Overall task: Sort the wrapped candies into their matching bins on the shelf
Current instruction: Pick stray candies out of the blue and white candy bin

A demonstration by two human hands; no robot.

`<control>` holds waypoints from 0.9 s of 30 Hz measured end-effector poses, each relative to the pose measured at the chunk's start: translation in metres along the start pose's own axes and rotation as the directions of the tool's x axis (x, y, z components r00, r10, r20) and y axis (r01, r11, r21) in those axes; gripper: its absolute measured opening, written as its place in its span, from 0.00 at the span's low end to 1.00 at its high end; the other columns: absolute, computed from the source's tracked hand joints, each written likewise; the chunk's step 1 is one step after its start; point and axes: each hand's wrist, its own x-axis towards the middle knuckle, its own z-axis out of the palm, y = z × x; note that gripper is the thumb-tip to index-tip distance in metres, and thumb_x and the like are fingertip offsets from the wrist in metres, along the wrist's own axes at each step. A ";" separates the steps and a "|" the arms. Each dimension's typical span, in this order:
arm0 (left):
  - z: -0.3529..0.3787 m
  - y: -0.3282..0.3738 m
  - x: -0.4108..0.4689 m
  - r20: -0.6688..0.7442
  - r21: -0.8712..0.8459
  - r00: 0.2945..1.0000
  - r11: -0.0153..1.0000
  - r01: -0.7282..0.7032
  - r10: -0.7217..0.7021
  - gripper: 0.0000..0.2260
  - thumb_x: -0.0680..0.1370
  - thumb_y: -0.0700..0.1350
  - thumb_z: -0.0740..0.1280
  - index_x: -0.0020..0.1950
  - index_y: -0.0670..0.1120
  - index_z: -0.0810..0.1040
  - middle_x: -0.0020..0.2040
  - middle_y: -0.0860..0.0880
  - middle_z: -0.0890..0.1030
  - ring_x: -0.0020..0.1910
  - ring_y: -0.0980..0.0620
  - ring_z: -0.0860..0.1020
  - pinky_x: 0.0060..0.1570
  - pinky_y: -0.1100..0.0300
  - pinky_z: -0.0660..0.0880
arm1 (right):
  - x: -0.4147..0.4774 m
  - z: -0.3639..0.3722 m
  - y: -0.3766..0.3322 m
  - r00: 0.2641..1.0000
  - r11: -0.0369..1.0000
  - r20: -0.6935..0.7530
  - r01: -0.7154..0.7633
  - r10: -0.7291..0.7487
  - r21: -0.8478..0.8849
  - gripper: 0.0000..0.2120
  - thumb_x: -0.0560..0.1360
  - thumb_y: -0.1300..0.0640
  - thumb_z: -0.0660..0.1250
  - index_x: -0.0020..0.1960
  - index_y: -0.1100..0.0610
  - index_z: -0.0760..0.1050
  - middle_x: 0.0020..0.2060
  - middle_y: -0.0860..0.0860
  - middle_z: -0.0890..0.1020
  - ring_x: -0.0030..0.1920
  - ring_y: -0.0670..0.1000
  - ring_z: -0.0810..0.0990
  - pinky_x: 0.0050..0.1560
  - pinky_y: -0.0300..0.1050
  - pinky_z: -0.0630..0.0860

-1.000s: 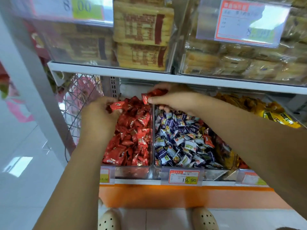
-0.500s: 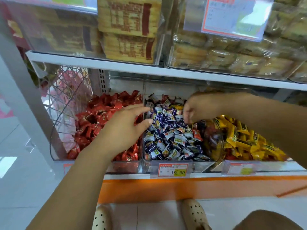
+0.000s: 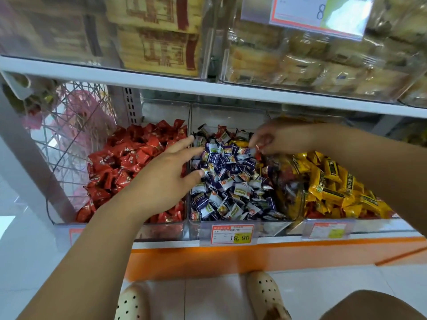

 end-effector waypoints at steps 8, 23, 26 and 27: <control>-0.003 -0.007 0.004 -0.018 -0.009 1.000 1.000 0.006 -0.006 0.28 0.78 0.56 0.63 0.76 0.58 0.58 0.77 0.63 0.51 0.74 0.65 0.50 0.67 0.69 0.47 | 0.071 0.020 -0.014 0.952 0.983 -0.298 -0.021 0.076 0.184 0.24 0.78 0.70 0.54 0.69 0.51 0.70 0.67 0.52 0.73 0.48 0.44 0.74 0.39 0.34 0.69; -0.002 -0.012 0.002 -0.008 -0.063 1.000 0.998 0.024 -0.025 0.28 0.76 0.59 0.62 0.75 0.61 0.58 0.75 0.69 0.50 0.69 0.72 0.49 0.66 0.69 0.47 | 0.091 0.042 -0.020 0.985 0.968 -0.146 -0.053 0.091 0.243 0.08 0.75 0.58 0.69 0.53 0.53 0.78 0.55 0.50 0.77 0.46 0.47 0.74 0.38 0.39 0.70; -0.002 -0.011 0.001 -0.018 -0.060 1.000 0.998 0.018 -0.019 0.28 0.77 0.59 0.62 0.75 0.61 0.58 0.75 0.68 0.50 0.68 0.72 0.50 0.66 0.70 0.48 | 0.069 0.038 -0.016 0.976 0.878 -0.170 -0.040 0.137 0.477 0.06 0.75 0.57 0.69 0.52 0.54 0.79 0.45 0.48 0.79 0.41 0.45 0.75 0.37 0.35 0.70; -0.001 -0.010 0.001 -0.026 -0.054 1.000 0.998 0.017 -0.018 0.28 0.77 0.59 0.62 0.75 0.60 0.59 0.75 0.67 0.50 0.68 0.72 0.50 0.66 0.70 0.48 | 0.061 0.037 -0.014 0.978 0.835 -0.145 -0.045 0.147 0.549 0.06 0.75 0.58 0.69 0.52 0.54 0.79 0.42 0.48 0.80 0.38 0.45 0.75 0.36 0.35 0.71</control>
